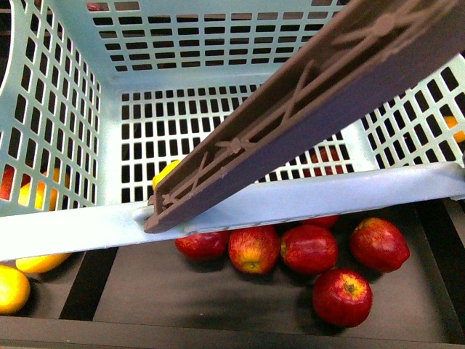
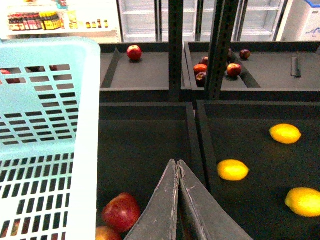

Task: Pick lemon and mango into basket

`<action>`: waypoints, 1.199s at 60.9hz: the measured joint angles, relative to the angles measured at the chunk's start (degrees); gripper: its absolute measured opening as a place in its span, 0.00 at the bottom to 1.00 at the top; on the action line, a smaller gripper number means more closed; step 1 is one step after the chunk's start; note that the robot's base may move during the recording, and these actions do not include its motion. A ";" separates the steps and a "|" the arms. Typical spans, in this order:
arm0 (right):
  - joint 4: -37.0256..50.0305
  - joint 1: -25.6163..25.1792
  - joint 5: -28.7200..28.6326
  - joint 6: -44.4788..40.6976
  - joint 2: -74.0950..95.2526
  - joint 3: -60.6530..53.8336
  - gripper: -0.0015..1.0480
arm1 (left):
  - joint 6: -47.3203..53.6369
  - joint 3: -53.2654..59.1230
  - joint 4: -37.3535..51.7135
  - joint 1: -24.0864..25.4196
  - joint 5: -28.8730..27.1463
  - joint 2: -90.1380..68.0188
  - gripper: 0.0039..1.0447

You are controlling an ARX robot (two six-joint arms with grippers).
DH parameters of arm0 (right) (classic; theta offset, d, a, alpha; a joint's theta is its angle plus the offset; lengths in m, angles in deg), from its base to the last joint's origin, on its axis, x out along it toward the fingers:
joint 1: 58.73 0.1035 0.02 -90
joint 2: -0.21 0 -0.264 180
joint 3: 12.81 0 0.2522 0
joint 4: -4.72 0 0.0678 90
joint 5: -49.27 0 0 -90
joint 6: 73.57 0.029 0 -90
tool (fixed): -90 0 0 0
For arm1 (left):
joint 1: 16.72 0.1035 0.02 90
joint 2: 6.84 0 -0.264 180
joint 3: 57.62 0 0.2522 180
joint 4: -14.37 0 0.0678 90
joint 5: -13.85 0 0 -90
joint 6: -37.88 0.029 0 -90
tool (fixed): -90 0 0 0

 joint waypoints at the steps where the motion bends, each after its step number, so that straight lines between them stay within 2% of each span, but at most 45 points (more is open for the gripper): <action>1: -0.22 0.00 0.00 0.00 -0.33 -0.15 0.02 | 0.00 0.00 0.00 0.00 0.00 0.00 0.04; 18: -6.62 0.02 0.00 0.00 -10.40 -3.69 0.02 | 0.00 0.00 0.00 0.02 -0.04 0.00 0.04; 25: -5.88 0.02 0.09 -0.02 -11.93 -5.64 0.02 | 0.02 0.00 0.00 0.02 -0.07 0.00 0.04; 29: -6.47 0.02 0.00 -0.13 -13.14 -5.64 0.11 | 0.04 0.00 0.00 0.02 -0.07 0.00 0.04; 33: -6.47 0.02 0.02 -0.15 -13.68 -5.64 0.26 | 0.02 0.00 0.00 0.02 -0.09 0.02 0.04; 52: -6.49 0.02 0.00 -0.15 -13.73 -5.64 0.72 | 0.17 0.00 0.00 0.02 -0.22 0.02 0.04; 58: -6.49 0.02 0.04 -0.11 -13.73 -5.64 0.92 | 0.04 0.00 0.00 0.02 -0.13 0.02 0.04; 73: -6.49 0.02 0.20 -0.13 -13.75 -5.64 0.92 | -0.42 0.00 0.15 -0.59 0.59 0.07 0.04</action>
